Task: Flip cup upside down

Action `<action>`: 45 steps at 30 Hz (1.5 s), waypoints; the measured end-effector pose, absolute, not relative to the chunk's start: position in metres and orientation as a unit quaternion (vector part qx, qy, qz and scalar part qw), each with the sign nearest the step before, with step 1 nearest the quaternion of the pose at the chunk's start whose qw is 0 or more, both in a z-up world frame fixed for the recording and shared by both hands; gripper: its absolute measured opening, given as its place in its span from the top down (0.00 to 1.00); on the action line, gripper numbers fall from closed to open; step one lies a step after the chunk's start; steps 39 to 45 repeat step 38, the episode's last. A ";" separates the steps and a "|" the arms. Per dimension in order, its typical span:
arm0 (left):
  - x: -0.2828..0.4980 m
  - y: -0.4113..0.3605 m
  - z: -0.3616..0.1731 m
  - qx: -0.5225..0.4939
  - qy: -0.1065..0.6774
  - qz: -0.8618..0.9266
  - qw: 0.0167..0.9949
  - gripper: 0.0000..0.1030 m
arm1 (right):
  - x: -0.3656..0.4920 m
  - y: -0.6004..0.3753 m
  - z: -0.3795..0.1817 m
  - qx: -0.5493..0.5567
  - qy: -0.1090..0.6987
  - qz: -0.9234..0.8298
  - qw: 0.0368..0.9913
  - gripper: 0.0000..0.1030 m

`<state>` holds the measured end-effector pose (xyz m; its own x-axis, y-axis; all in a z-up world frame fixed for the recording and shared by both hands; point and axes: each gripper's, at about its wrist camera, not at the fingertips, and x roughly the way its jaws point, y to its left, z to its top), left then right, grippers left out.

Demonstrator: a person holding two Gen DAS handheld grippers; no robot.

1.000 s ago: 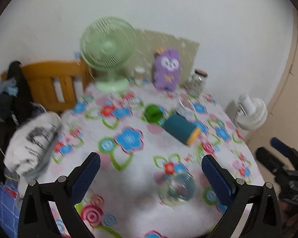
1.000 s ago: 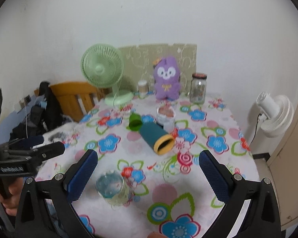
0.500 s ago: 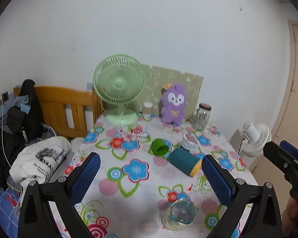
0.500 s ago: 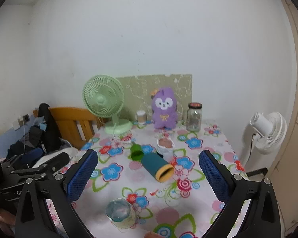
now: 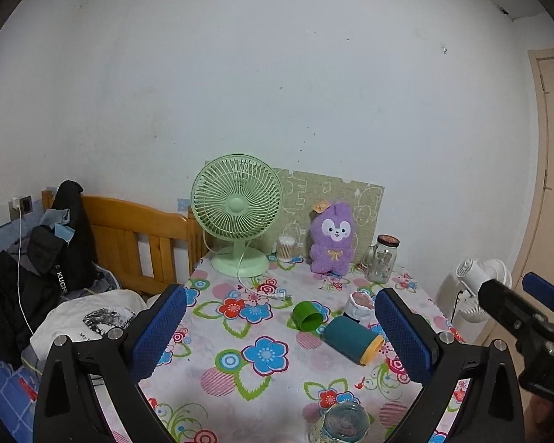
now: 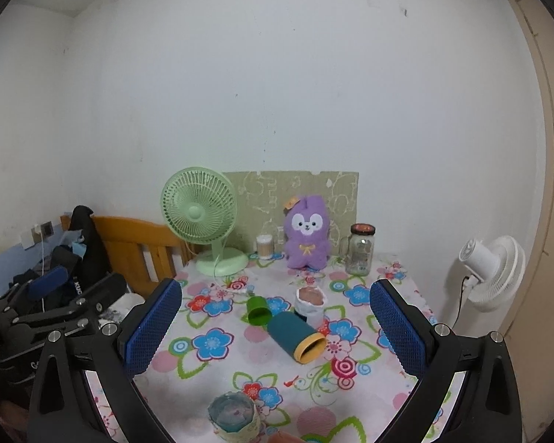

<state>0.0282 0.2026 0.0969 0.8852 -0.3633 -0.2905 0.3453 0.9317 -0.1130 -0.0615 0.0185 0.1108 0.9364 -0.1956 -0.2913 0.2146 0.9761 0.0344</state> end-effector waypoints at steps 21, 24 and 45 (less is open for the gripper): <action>0.029 0.192 0.084 -0.012 0.181 -0.194 0.964 0.00 | -0.052 0.015 0.090 0.041 0.191 -0.116 0.974 0.00; 0.030 0.193 0.085 -0.011 0.180 -0.192 0.965 0.00 | -0.052 0.014 0.090 0.039 0.190 -0.119 0.974 0.00; 0.029 0.195 0.085 -0.010 0.179 -0.185 0.966 0.00 | -0.051 0.013 0.090 0.038 0.191 -0.118 0.974 0.00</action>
